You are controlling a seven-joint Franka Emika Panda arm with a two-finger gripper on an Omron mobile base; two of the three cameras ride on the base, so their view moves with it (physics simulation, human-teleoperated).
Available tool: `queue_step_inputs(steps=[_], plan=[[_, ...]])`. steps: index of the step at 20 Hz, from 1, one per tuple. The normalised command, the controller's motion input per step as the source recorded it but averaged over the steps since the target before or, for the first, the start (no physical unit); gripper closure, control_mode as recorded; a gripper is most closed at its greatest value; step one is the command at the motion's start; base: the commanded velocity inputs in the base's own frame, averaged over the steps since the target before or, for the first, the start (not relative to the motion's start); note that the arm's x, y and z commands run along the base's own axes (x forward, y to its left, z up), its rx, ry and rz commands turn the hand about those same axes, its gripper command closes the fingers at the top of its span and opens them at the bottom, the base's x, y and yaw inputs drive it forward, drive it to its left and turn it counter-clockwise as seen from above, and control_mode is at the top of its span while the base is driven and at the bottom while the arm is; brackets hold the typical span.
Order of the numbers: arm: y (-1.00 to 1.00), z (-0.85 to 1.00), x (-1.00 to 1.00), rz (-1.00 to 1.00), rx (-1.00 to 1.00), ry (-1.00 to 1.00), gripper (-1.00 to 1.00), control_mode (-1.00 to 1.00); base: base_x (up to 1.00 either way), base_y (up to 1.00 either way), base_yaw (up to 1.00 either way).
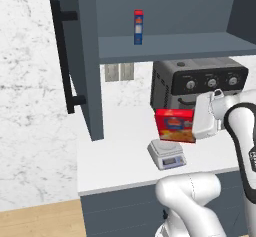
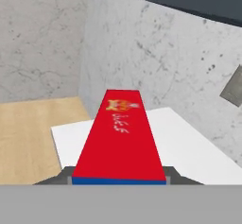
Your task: Pick the boxed food and place it on the digital scale for weighing, and close the cabinet.
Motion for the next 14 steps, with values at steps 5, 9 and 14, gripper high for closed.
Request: queue_step_inputs(steps=[5, 9, 14], plan=[[0.0, -0.05, 0.27, 0.0, 0.05, -0.01, 1.0, -1.0, 0.0, 0.0, 0.0], [-0.23, -0.2, 0.01, 0.01, 0.03, 0.07, 1.0, -1.0, 0.0, 0.0, 0.0], [-0.23, -0.36, 0.03, 0.0, 0.0, 0.13, 1.0, -1.0, 0.0, 0.0, 0.0]])
